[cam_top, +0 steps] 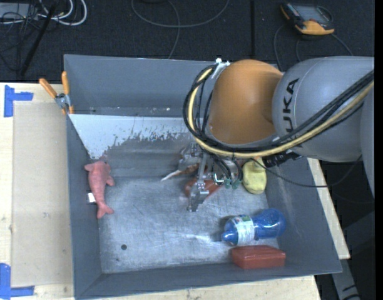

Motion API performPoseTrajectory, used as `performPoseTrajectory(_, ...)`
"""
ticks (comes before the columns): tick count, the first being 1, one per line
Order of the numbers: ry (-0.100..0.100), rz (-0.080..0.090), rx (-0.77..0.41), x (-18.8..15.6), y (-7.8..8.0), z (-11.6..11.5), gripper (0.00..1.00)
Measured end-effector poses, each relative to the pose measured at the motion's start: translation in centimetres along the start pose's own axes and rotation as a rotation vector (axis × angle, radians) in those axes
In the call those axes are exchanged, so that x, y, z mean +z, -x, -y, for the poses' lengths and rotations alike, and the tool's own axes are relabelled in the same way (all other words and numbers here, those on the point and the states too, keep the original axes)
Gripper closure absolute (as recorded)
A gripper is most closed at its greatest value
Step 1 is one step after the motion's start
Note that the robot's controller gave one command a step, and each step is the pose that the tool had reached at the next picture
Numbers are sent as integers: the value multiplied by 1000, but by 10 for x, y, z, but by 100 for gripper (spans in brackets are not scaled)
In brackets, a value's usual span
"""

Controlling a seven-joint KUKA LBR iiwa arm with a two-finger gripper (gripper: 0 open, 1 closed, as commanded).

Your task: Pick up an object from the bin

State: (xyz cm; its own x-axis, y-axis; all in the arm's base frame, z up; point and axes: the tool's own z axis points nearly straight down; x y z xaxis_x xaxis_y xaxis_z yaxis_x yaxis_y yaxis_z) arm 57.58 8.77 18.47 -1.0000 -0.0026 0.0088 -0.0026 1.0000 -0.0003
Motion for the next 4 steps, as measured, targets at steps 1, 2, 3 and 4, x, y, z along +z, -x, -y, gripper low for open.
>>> performPoseTrajectory(1,1,8,2,-4,2,1,0)
performPoseTrajectory(2,0,13,-84,62,23,47,0)
performPoseTrajectory(3,0,7,-261,59,37,90,0)
performPoseTrajectory(4,-1,9,-297,66,43,84,0)
